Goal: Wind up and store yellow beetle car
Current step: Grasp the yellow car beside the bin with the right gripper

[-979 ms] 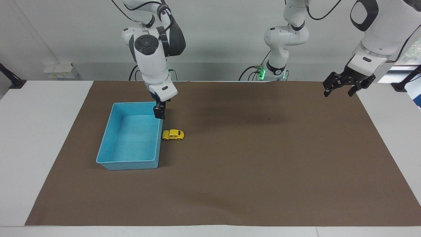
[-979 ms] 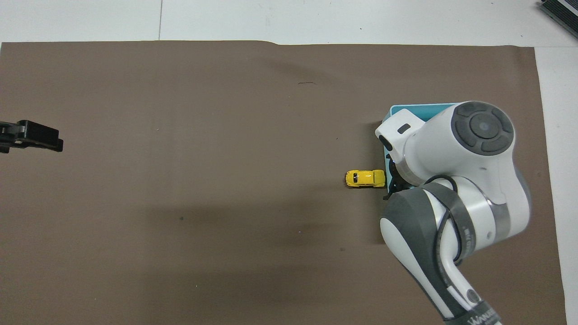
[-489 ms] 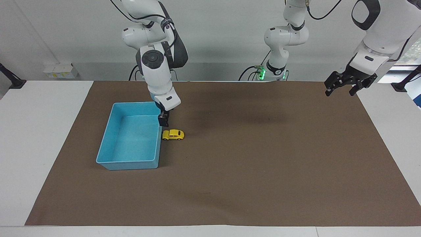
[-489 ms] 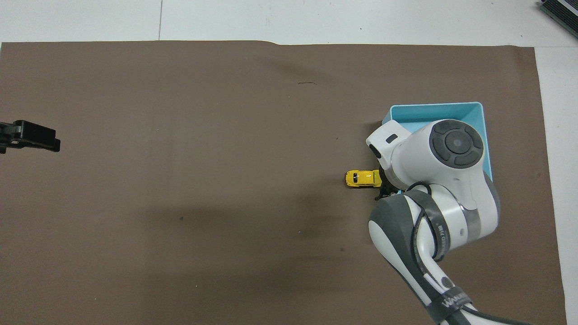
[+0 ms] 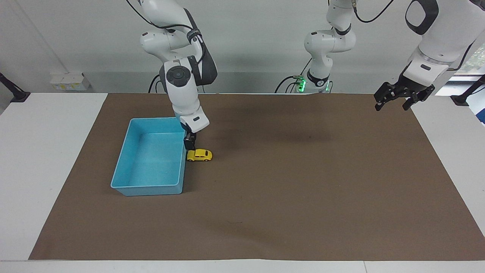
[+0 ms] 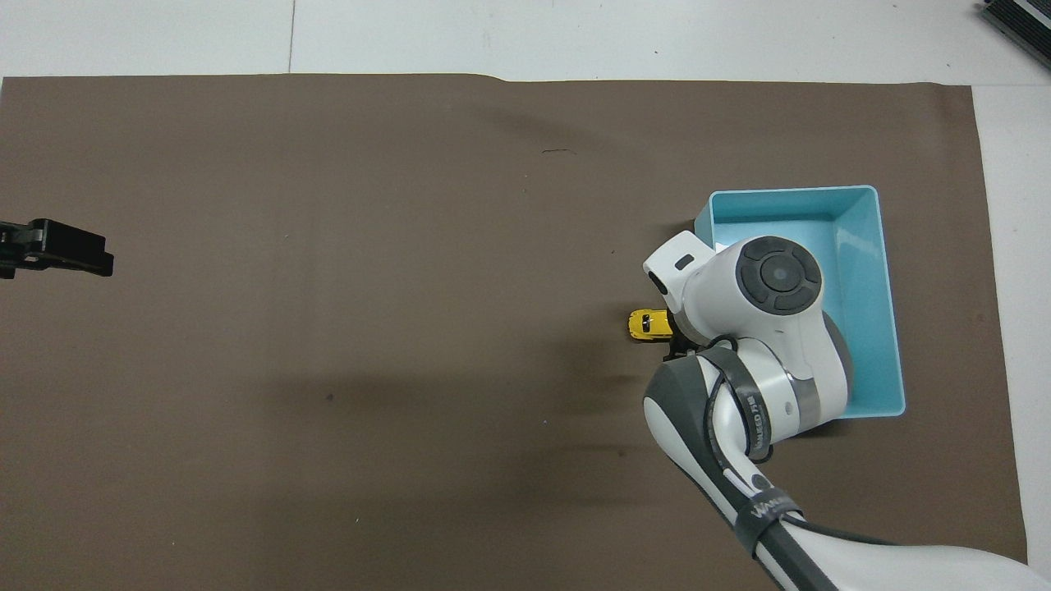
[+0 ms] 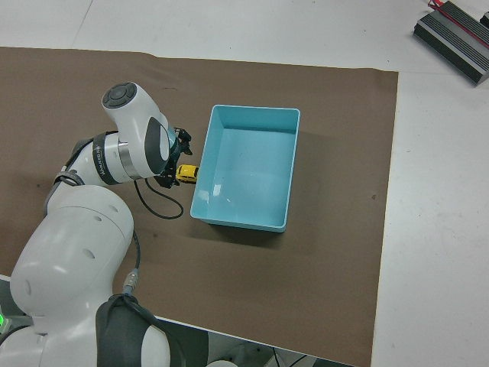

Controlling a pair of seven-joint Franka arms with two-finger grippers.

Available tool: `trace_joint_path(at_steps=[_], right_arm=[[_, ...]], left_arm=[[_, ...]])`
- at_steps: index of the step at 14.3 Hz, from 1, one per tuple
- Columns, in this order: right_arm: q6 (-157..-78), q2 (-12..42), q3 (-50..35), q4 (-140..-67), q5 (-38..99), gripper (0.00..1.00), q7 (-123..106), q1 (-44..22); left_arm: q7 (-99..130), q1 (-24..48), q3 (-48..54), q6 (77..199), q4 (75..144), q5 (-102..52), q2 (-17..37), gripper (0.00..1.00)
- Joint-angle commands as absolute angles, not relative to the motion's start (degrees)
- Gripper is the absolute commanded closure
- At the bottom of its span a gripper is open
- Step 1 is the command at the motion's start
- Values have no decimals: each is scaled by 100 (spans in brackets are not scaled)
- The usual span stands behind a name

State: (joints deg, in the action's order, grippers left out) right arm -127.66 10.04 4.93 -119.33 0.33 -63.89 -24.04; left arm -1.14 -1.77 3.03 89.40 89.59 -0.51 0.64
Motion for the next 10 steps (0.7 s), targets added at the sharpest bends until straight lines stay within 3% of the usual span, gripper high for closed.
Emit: trace_joint_path(at_steps=[1, 6, 8, 10], right_arm=[[-13025, 1168, 501, -11962, -44, 4, -6530, -2408], [-13061, 1230, 501, -11962, -105, 19, -6837, -2329], [-13061, 1231, 510, -11962, -114, 32, -6864, -2320], [-13061, 1230, 501, -11979, -123, 34, -6873, -2285]], left_arm=[[-88, -255, 369, 8465, 8833, -123, 18, 0], [-105, -272, 387, 8473, 8868, -132, -62, 0], [-105, -316, 361, 8473, 8868, -132, -62, 0], [-105, -316, 352, 8473, 8868, -132, -62, 0]])
